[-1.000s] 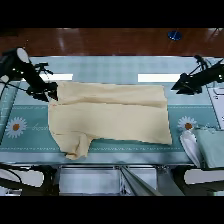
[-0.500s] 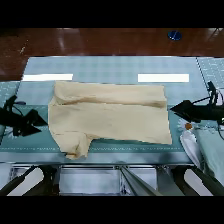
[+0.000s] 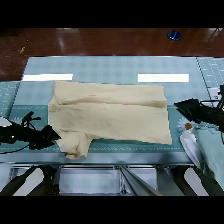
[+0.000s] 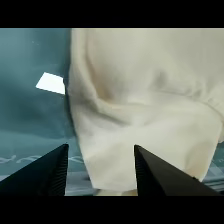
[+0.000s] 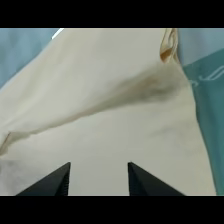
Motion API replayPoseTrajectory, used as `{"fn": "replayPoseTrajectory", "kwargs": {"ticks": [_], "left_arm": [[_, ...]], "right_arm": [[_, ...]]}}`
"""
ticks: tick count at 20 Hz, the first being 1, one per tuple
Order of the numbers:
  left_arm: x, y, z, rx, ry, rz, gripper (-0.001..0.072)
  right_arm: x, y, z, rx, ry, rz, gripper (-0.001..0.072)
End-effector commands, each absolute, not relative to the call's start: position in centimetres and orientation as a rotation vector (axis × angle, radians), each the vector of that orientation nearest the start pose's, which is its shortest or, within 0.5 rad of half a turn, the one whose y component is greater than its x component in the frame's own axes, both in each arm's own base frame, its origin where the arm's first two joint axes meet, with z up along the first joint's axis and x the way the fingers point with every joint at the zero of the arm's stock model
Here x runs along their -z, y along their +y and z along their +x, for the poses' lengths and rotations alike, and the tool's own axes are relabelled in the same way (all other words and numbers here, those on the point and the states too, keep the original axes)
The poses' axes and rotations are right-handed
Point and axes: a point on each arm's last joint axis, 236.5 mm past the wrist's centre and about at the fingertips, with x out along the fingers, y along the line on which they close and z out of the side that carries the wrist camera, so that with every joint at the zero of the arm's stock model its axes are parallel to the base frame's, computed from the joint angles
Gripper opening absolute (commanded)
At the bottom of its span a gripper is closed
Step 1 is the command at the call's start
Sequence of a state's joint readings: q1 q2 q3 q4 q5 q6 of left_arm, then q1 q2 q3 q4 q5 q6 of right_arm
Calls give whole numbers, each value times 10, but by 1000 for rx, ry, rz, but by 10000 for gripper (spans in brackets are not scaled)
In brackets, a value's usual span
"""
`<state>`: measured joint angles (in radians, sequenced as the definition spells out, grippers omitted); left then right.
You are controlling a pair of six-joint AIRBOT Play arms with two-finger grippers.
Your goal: Fold the shirts.
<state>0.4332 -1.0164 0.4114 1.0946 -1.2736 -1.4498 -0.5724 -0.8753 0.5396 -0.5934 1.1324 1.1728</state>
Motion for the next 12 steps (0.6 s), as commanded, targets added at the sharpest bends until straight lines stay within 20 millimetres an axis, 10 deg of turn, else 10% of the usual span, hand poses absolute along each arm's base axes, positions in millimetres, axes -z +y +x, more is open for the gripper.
{"fn": "replayPoseTrajectory", "kwargs": {"ticks": [1, 4, 6, 9, 12], "left_arm": [[124, -40, 166, -44, 1647, -810, 509], [126, -45, 188, -59, 1553, -879, 442], [123, -46, 196, -24, 1535, -847, 41], [116, -46, 203, 12, 1523, -821, 28], [111, -49, 204, 43, 1526, -816, 28]], "right_arm": [[-25, -16, 301, -98, 897, 1014, 417], [-9, -33, 278, -33, 973, 1007, 417], [27, -44, 237, 98, 1170, 946, 417], [71, -28, 173, 197, 1474, 883, 417], [81, 5, 152, 103, 1605, 832, 417]]}}
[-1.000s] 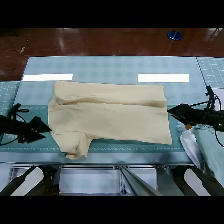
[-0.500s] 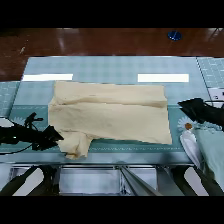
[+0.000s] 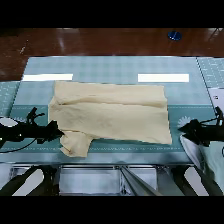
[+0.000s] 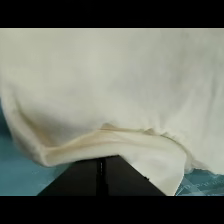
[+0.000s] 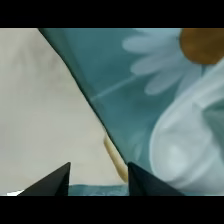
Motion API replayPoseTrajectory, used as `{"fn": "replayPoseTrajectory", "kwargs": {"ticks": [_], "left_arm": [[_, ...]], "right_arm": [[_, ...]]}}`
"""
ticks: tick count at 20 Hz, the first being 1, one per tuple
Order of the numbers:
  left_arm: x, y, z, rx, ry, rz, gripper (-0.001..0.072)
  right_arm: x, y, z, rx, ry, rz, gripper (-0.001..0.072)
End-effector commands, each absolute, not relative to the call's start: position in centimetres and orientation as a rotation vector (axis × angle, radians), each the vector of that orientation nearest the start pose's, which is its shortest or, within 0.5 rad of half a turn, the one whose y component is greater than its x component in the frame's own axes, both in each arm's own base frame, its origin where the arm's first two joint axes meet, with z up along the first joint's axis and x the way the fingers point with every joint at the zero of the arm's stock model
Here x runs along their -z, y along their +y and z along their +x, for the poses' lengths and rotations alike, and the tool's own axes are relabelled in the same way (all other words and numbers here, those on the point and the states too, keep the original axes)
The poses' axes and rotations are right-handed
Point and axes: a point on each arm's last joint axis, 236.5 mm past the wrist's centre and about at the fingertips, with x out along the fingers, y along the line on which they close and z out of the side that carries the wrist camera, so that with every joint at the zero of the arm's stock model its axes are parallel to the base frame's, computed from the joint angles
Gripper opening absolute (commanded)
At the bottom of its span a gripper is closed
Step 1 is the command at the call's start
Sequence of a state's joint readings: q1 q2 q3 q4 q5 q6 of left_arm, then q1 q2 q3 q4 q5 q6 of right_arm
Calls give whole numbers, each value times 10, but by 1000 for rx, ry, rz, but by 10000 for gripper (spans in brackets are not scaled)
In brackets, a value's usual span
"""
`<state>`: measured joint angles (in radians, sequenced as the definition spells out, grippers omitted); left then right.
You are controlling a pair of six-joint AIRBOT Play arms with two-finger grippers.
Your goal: Fold the shirts.
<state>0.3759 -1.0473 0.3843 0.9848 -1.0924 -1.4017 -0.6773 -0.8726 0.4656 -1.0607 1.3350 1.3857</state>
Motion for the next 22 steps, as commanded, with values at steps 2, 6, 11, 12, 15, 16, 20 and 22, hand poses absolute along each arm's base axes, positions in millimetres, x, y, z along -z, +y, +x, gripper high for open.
{"fn": "replayPoseTrajectory", "kwargs": {"ticks": [2, 6, 11, 12, 15, 16, 20, 22], "left_arm": [[110, -50, 204, 53, 1528, -817, 28], [110, -50, 204, 53, 1527, -818, 28], [110, -51, 204, 53, 1526, -821, 28], [110, -51, 204, 53, 1525, -821, 28], [110, -51, 204, 53, 1526, -821, 28], [109, -51, 205, 53, 1524, -820, 28], [86, -43, 230, 86, 1471, -787, 28], [59, -39, 255, 147, 1402, -739, 28]], "right_arm": [[86, 16, 142, 75, 1655, 811, 417], [90, 21, 145, 61, 1654, 839, 417], [105, 34, 176, 43, 1596, 857, 417], [108, 40, 186, 38, 1574, 881, 417], [118, 62, 205, -4, 1559, 941, 404], [117, 69, 212, -34, 1539, 953, 359], [86, 85, 236, -212, 1437, 936, 20], [65, 85, 246, -263, 1412, 902, 20]]}}
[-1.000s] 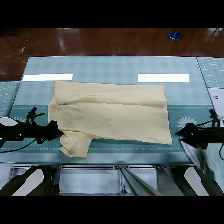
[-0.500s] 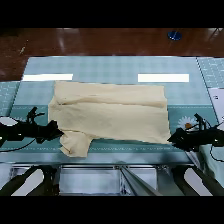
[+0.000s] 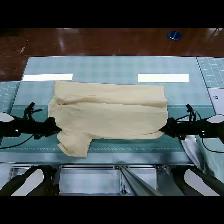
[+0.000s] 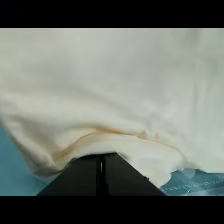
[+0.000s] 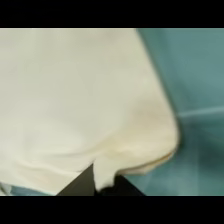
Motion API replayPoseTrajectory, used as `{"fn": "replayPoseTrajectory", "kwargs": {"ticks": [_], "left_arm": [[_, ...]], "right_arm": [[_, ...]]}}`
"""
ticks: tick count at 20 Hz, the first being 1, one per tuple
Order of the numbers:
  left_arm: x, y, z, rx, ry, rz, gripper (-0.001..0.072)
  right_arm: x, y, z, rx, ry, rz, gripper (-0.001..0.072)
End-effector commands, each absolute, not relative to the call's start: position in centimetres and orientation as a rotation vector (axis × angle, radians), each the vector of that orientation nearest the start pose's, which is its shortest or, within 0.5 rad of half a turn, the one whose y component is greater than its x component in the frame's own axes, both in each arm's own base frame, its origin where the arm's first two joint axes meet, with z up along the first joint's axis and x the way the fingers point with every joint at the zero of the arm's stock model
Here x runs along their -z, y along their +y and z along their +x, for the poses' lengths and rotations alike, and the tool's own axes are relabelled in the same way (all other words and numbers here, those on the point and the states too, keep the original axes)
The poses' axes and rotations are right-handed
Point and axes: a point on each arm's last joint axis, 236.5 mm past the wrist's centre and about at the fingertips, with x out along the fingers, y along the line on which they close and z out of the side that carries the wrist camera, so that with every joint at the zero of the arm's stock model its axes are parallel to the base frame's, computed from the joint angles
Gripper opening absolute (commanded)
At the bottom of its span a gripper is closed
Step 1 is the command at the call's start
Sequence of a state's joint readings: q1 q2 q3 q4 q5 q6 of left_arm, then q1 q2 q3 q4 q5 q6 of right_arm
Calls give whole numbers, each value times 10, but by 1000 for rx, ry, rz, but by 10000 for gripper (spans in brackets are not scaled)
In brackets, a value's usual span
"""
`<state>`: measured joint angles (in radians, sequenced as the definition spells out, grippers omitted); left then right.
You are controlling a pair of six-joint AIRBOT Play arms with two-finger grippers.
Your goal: Fold the shirts.
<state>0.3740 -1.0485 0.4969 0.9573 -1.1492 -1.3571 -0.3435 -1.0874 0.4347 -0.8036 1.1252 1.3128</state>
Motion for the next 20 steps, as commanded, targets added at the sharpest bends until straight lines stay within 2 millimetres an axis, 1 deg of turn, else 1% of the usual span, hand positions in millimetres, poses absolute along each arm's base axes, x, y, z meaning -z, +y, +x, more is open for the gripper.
{"fn": "replayPoseTrajectory", "kwargs": {"ticks": [1, 3, 5, 7, 9, 13, 15, 17, 18, 20], "left_arm": [[45, -35, 271, 155, 1353, -728, 28], [12, -27, 307, 165, 1231, -720, 28], [-12, -27, 338, 189, 1147, -742, 28], [-20, -29, 360, 215, 1139, -719, 28], [-19, -33, 382, 240, 1153, -705, 28], [-1, -41, 427, 245, 1204, -735, 28], [5, -37, 448, 237, 1208, -750, 28], [6, -33, 466, 238, 1201, -751, 28], [8, -33, 473, 242, 1200, -748, 28], [17, -34, 482, 247, 1211, -746, 28]], "right_arm": [[55, 83, 254, -282, 1398, 886, 20], [34, 76, 278, -292, 1333, 854, 19], [18, 67, 301, -315, 1283, 801, 20], [12, 60, 323, -316, 1258, 795, 20], [10, 55, 347, -323, 1235, 812, 19], [15, 48, 397, -327, 1189, 900, 20], [18, 45, 413, -334, 1185, 924, 20], [23, 41, 427, -334, 1182, 929, 20], [25, 39, 433, -332, 1179, 928, 20], [29, 36, 445, -327, 1172, 922, 20]]}}
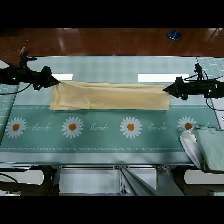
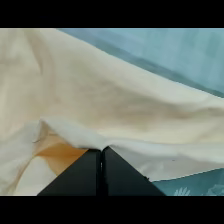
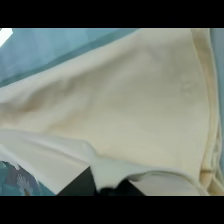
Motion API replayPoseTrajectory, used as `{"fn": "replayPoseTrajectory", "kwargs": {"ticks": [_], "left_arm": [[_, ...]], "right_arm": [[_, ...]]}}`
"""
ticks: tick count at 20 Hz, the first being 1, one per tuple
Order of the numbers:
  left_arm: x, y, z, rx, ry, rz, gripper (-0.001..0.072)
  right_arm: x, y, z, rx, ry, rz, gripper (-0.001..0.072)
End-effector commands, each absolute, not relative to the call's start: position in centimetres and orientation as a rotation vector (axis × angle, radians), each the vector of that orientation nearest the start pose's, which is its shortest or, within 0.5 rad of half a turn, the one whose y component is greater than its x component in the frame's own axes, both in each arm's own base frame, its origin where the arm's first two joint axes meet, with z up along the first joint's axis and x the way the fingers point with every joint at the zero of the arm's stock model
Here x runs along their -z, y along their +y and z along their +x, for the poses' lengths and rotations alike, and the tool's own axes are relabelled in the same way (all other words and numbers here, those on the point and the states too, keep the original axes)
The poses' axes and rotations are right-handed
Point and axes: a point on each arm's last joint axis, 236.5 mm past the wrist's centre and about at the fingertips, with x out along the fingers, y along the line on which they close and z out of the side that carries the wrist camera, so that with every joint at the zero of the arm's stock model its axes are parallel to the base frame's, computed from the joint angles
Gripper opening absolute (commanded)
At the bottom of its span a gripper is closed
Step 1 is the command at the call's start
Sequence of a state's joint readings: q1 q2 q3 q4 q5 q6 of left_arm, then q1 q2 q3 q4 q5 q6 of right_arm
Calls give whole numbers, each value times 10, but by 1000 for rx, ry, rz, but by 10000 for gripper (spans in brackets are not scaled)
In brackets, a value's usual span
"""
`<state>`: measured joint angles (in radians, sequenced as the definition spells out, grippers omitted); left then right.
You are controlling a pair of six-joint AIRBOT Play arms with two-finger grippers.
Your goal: Fold the shirts.
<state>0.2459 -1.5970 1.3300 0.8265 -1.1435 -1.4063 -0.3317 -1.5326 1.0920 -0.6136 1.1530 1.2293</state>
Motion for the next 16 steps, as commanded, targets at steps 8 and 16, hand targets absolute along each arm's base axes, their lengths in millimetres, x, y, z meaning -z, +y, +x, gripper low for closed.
{"fn": "replayPoseTrajectory", "kwargs": {"ticks": [8, 16], "left_arm": [[41, -35, 467, 259, 1368, -744, 508], [-88, 116, 453, -81, 1004, -661, 508]], "right_arm": [[50, 17, 467, -242, 1134, 890, 418], [40, -79, 393, 35, 1172, 852, 417]]}}
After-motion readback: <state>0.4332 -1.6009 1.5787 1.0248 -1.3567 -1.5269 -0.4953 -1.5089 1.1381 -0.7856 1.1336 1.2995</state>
